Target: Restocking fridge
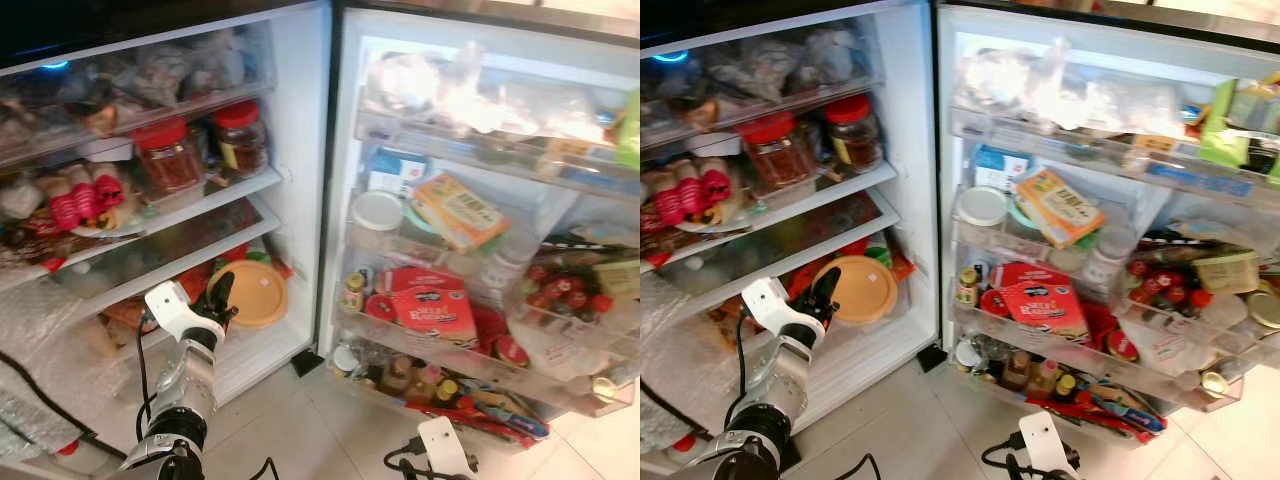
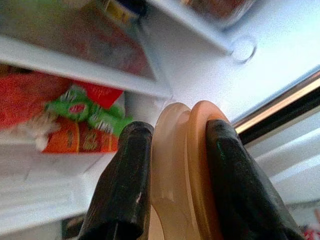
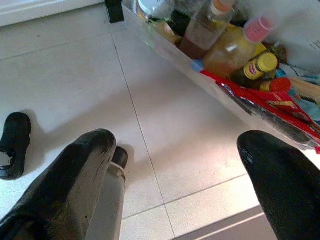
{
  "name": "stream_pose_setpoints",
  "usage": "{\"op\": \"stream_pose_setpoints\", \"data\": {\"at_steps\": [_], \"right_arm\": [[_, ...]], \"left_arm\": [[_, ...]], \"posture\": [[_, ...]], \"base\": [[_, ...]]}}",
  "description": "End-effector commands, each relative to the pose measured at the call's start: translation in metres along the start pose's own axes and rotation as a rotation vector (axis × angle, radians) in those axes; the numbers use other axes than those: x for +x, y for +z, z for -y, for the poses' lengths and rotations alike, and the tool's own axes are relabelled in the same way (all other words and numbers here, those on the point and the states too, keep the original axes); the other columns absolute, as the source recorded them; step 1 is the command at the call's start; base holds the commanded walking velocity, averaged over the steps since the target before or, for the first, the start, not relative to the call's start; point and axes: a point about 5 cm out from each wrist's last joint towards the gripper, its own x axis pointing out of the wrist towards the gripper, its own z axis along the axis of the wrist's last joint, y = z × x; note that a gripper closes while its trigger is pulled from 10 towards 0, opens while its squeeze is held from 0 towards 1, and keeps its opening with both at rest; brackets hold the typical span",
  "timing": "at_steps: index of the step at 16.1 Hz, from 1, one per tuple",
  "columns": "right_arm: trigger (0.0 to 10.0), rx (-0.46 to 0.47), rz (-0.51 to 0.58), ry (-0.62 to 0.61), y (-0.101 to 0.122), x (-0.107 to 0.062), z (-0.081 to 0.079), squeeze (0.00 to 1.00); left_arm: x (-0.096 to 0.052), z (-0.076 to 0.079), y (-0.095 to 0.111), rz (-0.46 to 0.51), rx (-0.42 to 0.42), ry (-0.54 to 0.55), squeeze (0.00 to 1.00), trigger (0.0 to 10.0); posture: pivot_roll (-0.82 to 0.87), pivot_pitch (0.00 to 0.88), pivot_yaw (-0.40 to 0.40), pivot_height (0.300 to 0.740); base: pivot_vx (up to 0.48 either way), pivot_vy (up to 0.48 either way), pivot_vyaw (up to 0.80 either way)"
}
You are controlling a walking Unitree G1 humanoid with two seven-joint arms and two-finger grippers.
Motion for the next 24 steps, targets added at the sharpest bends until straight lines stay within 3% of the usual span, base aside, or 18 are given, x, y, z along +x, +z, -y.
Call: {"op": "stream_pose_setpoints", "data": {"at_steps": [1,3,4,6,9,15,24], "right_arm": [[10.0,0.003,-0.017,0.004,-0.005,-0.001,-0.002,0.0],[10.0,0.016,-0.031,-0.007,-0.01,-0.002,0.0,0.0],[10.0,0.016,-0.031,-0.007,-0.01,-0.002,0.0,0.0],[10.0,0.029,-0.039,-0.015,-0.014,-0.003,0.001,0.0],[10.0,0.036,-0.04,-0.021,-0.014,-0.003,0.001,0.0],[10.0,0.036,-0.035,-0.028,-0.013,-0.003,0.003,0.0],[10.0,0.027,-0.076,-0.05,-0.021,-0.005,0.004,0.0]], "left_arm": [[0.002,0.003,0.005,0.018,-0.01,-0.021,0.0,10.0],[-0.009,-0.002,0.008,0.034,-0.152,-0.028,0.0,10.0],[-0.009,-0.002,0.008,0.034,-0.152,-0.028,0.0,10.0],[-0.029,-0.013,0.001,0.009,-0.223,-0.031,0.0,10.0],[-0.037,-0.017,0.0,0.011,-0.217,-0.017,0.0,10.0],[-0.027,-0.005,0.002,0.001,-0.196,-0.033,0.0,10.0],[-0.029,-0.002,0.007,-0.031,-0.168,-0.024,0.0,10.0]], "posture": [[-0.14,0.058,-0.04,0.74],[-0.14,0.068,-0.037,0.74],[-0.14,0.068,-0.037,0.74],[-0.14,0.069,-0.036,0.74],[-0.14,0.075,-0.04,0.74],[-0.14,0.065,-0.038,0.74],[-0.14,0.053,-0.025,0.74]], "base": [[0.0,0.0,0.0],[0.0,0.0,0.0],[0.0,0.0,0.0],[0.0,0.0,0.0],[0.0,0.0,0.0],[0.0,0.0,0.0],[0.0,0.0,0.8]]}}
